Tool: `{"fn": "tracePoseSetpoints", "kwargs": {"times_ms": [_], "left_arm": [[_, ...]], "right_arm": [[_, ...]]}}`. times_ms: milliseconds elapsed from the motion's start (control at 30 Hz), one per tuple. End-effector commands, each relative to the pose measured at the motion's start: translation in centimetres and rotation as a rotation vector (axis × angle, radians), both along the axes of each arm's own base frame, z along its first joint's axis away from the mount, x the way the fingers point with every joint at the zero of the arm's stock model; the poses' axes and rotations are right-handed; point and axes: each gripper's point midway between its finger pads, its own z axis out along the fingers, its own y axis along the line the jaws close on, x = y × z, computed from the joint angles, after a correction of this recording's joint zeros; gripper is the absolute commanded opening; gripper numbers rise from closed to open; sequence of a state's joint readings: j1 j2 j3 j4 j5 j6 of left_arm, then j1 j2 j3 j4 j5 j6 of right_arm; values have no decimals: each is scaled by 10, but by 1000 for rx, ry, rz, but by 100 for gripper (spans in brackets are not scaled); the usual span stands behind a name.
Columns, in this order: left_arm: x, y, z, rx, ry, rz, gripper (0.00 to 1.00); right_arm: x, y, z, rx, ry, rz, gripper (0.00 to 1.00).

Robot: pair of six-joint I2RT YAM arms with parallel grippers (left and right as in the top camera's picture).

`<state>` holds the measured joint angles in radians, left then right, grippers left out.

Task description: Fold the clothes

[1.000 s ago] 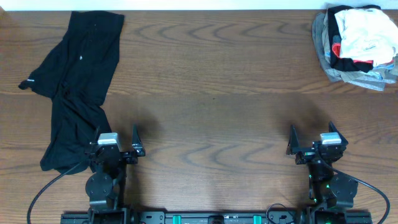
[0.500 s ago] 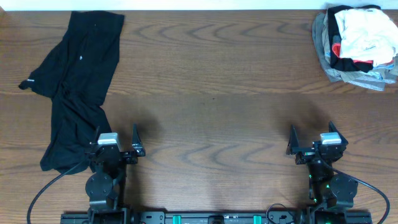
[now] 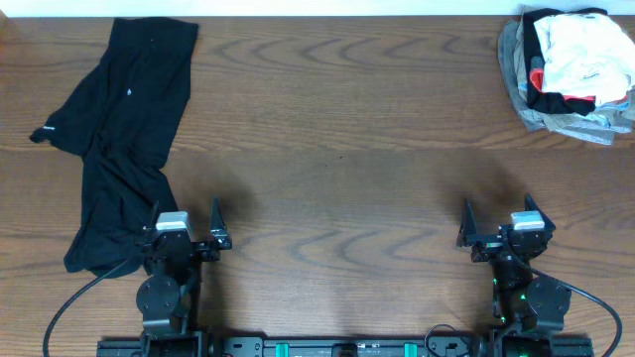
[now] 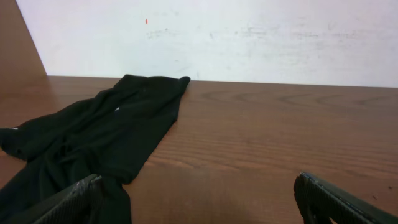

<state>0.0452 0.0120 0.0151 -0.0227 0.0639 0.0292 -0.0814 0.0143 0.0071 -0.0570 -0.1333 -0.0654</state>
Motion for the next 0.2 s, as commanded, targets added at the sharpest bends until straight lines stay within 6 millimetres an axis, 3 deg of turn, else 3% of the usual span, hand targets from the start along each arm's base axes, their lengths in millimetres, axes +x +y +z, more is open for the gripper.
{"fn": "tracePoseSetpoints", "kwargs": {"times_ms": [0,167], "left_arm": [[-1,1,-15,-7,48,6,98],[-1,1,-15,-7,48,6,98]], "right_arm": [[0,-5,0,-4,-2,-23,99],[0,-5,0,-4,-2,-23,99]]}}
